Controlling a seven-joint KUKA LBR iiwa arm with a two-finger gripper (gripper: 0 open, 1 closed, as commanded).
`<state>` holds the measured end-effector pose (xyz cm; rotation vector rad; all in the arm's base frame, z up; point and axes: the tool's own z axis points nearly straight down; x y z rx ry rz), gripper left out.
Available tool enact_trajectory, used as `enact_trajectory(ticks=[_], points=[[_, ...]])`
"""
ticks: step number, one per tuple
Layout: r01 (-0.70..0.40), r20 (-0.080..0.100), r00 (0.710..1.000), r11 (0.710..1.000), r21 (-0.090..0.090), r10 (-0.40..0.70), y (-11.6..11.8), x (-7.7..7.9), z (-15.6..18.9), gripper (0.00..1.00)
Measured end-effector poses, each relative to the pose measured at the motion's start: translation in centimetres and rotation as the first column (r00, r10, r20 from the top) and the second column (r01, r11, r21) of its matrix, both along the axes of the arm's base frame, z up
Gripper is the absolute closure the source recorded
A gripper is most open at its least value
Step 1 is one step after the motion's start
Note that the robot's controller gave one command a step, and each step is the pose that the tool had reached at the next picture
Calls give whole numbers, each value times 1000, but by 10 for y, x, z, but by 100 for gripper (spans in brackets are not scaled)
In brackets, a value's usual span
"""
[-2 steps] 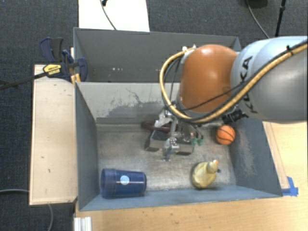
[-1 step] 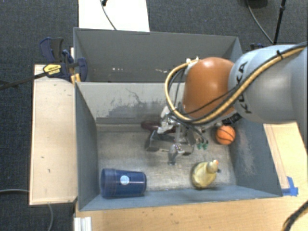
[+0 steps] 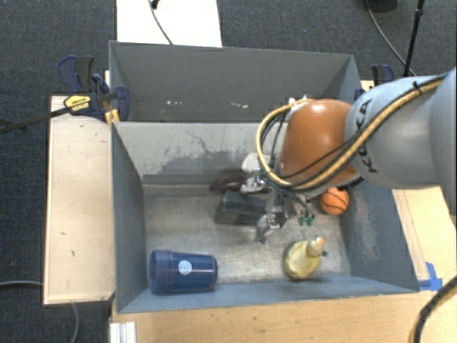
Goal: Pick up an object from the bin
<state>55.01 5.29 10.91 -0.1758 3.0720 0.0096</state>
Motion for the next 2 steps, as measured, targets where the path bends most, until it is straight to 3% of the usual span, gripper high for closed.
enact_trajectory(ticks=[1,2], points=[[-2,-55,998,1000,-8,2,0,-13,-12,100],[-1,-56,998,1000,-8,0,0,-13,-12,100]])
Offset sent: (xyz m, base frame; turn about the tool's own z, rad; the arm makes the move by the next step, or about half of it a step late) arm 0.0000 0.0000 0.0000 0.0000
